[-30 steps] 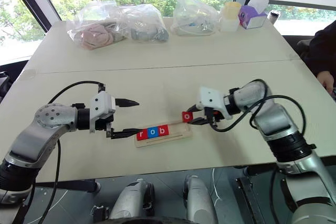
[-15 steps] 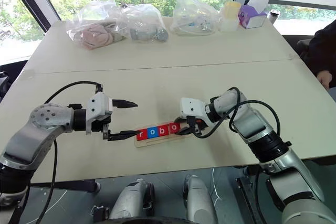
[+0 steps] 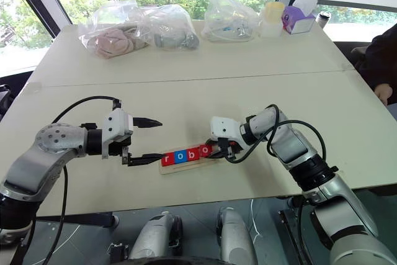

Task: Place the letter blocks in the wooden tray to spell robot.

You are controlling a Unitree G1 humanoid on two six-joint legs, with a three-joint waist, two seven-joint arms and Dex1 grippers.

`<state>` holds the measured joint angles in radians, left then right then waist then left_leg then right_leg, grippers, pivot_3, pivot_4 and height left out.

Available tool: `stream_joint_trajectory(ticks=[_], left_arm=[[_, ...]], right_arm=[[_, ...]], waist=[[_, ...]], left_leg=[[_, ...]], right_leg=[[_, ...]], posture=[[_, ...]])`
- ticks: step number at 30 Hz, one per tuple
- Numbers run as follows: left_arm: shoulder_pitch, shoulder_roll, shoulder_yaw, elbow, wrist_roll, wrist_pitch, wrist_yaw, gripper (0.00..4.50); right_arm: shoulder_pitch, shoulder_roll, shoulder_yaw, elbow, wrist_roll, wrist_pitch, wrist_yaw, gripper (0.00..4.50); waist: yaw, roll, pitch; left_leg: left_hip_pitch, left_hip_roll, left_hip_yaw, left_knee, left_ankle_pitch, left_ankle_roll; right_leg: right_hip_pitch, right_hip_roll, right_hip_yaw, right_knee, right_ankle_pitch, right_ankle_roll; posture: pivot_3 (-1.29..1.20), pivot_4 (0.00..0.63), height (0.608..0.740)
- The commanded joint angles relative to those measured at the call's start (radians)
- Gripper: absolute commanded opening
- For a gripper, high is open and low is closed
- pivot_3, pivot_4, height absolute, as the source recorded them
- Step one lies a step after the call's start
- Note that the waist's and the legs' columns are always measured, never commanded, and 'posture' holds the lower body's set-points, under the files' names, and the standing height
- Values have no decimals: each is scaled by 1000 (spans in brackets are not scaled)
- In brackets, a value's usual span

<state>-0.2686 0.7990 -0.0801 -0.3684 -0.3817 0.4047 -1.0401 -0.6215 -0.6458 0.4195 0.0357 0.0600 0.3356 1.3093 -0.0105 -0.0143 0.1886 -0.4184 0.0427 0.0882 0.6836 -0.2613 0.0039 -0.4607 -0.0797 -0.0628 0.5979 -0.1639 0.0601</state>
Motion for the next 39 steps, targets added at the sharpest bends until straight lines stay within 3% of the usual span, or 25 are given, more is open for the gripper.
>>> stream_joint_trajectory(ticks=[1, 4, 10, 11, 20, 39], left_arm=[[-5, 3, 24, -35, -9, -5, 5, 4500], [-7, 2, 23, -34, -9, -5, 5, 4500], [-9, 1, 22, -32, -8, -6, 6, 4500], [-9, 1, 22, -32, -8, -7, 5, 4500], [-13, -6, 14, -33, -5, -5, 9, 4500], [-22, -11, 12, -23, -2, -7, 3, 4500]], right_arm=[[-23, 7, -15, -10, 3, -13, 1, 1116], [-23, 6, -14, -11, 4, -12, 3, 1116], [-18, -2, -14, -45, 20, 11, 22, 4235], [-18, -4, -14, -52, 22, 16, 26, 4427], [-67, 11, -96, -14, 34, 19, -46, 4427], [6, -11, -90, 48, -32, -110, -110, 4427]], waist=[[0, 0, 0], [0, 0, 0], [0, 0, 0], [0, 0, 0], [0, 0, 0], [-1, 0, 0]], left_leg=[[0, 0, 0, 0, 0, 0], [0, 0, 0, 0, 0, 0], [0, 0, 0, 0, 0, 0], [0, 0, 0, 0, 0, 0], [0, 0, 0, 0, 0, 0], [0, 0, 0, 0, 0, 0]], right_leg=[[0, 0, 0, 0, 0, 0], [0, 0, 0, 0, 0, 0], [0, 0, 0, 0, 0, 0], [0, 0, 0, 0, 0, 0], [0, 0, 0, 0, 0, 0], [0, 0, 0, 0, 0, 0]], posture=[[0, 150, 740], [0, 150, 740], [0, 150, 740], [0, 150, 740], [0, 150, 740], [0, 150, 740]])
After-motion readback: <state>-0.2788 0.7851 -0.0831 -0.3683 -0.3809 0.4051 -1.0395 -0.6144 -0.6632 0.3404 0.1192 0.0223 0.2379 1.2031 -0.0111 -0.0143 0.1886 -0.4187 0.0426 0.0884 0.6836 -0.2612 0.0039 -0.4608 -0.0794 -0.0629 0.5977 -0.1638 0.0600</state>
